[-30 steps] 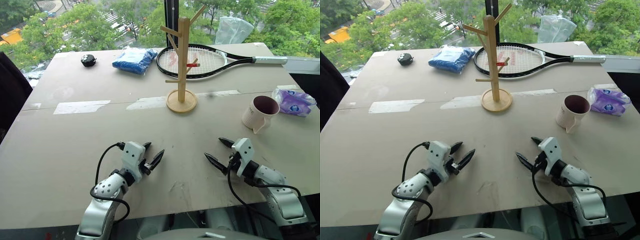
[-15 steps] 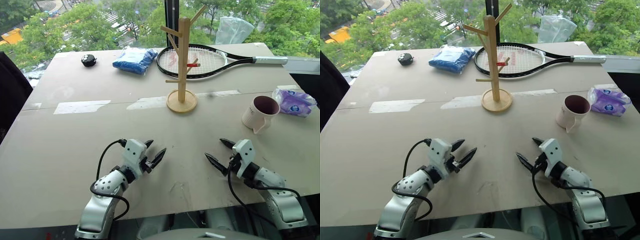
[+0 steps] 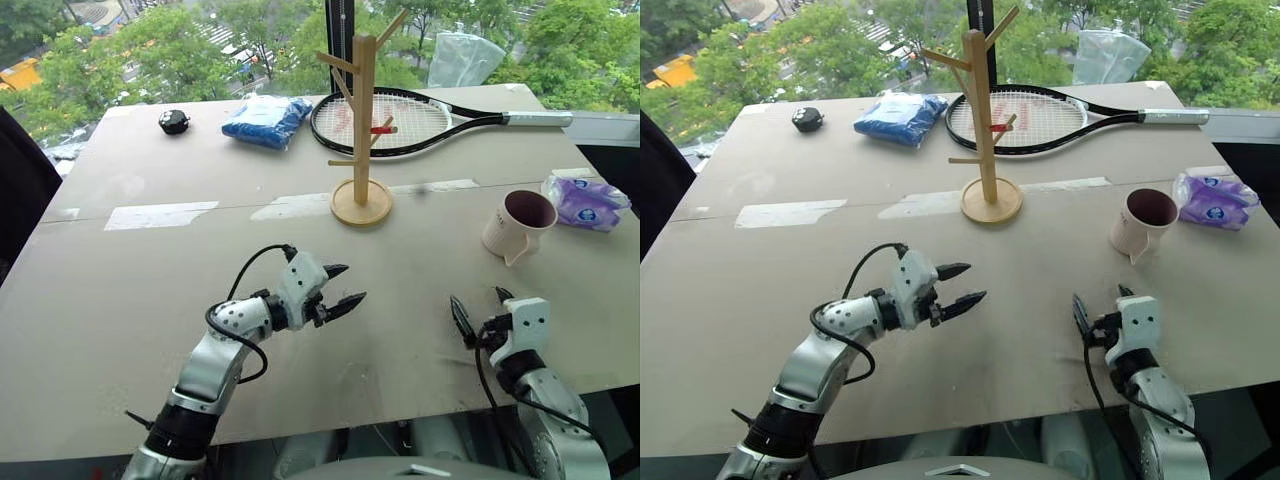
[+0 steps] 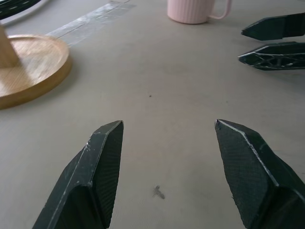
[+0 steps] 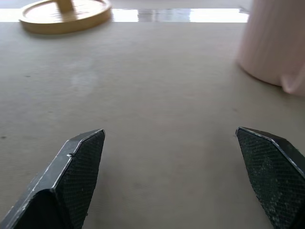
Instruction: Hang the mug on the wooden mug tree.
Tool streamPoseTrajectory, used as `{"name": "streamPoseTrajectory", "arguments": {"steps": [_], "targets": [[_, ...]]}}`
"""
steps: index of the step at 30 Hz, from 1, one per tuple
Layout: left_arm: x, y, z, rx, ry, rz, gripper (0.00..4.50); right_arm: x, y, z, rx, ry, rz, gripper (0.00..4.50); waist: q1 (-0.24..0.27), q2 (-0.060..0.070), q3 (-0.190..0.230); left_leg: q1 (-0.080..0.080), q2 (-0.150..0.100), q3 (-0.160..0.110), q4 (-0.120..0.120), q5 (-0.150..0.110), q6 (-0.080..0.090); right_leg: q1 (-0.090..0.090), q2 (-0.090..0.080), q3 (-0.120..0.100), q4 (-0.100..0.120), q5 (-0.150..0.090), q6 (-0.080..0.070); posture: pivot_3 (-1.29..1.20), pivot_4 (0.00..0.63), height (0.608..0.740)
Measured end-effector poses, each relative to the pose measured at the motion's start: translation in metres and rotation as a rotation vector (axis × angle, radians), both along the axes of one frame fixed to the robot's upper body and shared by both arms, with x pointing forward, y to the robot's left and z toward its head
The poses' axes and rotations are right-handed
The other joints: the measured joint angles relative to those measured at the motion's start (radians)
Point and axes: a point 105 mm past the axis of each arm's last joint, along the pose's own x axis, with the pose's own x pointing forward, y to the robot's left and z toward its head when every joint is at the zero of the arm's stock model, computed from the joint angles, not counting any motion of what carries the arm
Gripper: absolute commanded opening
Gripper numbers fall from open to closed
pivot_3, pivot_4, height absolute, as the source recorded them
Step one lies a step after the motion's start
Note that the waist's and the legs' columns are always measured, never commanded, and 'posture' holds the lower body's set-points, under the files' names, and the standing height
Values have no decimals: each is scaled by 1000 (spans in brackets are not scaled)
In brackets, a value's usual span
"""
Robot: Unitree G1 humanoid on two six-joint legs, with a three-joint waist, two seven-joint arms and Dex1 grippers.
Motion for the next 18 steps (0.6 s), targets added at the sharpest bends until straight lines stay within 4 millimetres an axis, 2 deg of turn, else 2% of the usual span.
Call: {"name": "streamPoseTrajectory", "arguments": {"steps": [2,7,12,18], "targets": [[7,-9,12,27,-30,-101,3140,1,-21,9,-25,-36,-171,4461,1,0,0,0,0,0,0,0,0,0,0,0,1,0,0,0,150,740],[7,-24,35,15,-72,-225,3140,12,-40,31,-52,-125,-311,4461,-4,0,0,0,0,0,-1,0,0,-1,1,1,1,0,0,0,150,740],[5,-27,33,26,-46,-252,3140,22,-43,38,-46,-150,-355,4461,-2,0,0,0,0,0,-1,0,0,-2,1,1,0,-1,-1,0,150,740],[0,-31,44,21,-72,-275,3140,34,-40,30,-10,-131,-381,4461,-1,0,0,0,0,0,-1,0,0,-1,0,1,1,-1,-1,0,150,740]]}}
